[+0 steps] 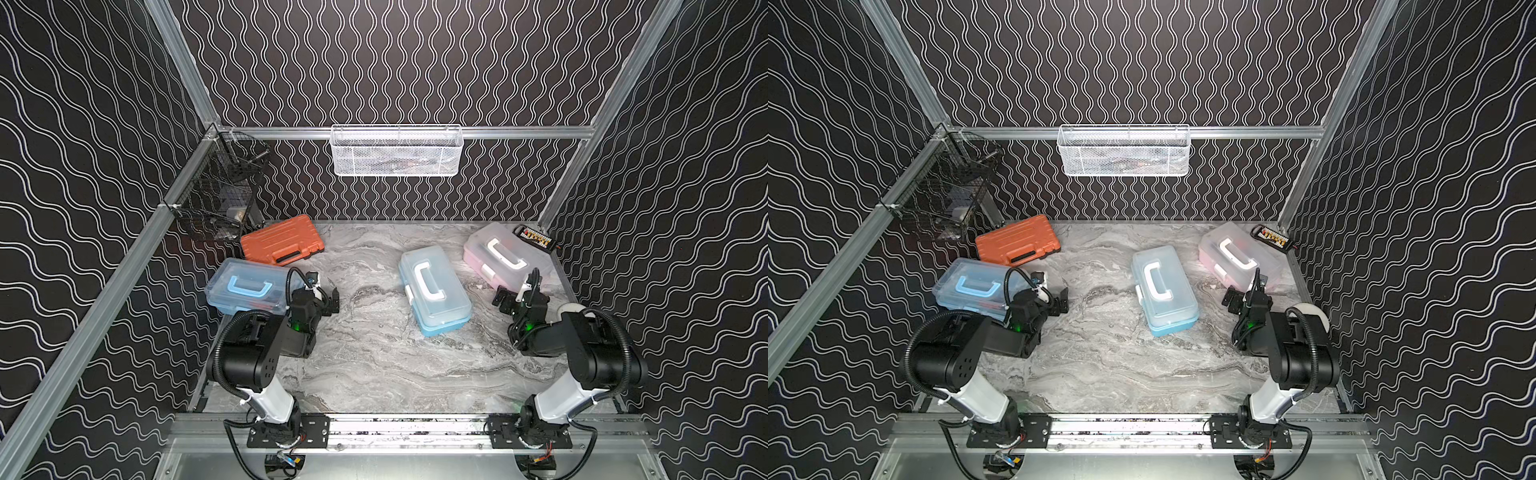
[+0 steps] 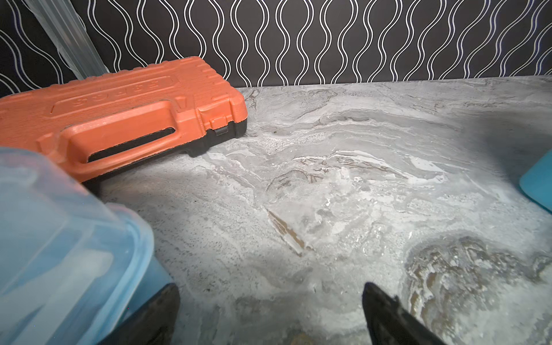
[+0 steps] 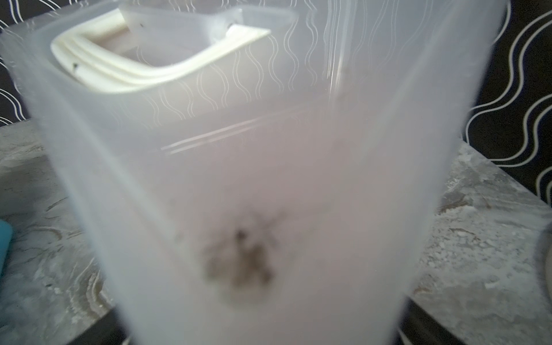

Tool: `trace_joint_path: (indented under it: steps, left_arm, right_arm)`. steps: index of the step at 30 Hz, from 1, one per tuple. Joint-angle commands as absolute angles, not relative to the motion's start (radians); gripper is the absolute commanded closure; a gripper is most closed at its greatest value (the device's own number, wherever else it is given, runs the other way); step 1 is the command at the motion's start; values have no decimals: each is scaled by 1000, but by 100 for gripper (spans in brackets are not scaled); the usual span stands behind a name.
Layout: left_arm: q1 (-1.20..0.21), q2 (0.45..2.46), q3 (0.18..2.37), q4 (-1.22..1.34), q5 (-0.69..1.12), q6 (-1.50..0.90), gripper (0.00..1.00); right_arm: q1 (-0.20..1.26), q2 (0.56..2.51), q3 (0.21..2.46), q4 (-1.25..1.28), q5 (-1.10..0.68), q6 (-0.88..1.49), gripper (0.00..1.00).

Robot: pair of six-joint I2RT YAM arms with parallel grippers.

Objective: Close toolboxes
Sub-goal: Reset both arms

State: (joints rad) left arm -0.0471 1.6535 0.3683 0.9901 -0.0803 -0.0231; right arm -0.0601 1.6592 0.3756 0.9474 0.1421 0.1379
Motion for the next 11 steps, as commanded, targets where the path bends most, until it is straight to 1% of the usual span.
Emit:
trace_joint_path:
  steps: [1,4,6,8,11]
  left_arm:
    - [-46,1650,373,1014,-103,4,1]
    - [-46,1650,373,1014,-103,2,1]
    - [-46,1651,374,1014,-103,2,1]
    - [-46,1650,373,1013,-103,3,1]
    - [-46,1649,373,1013,-103,3,1]
  right_arm:
    - [-57,1660,383,997,126,127,1]
    - [-57,1660,383,998,125,127,1]
    - [-57,1662,390,987,46,90,1]
    - [-34,1656,403,951,70,74,1]
    - [-32,1667,399,978,118,93,1]
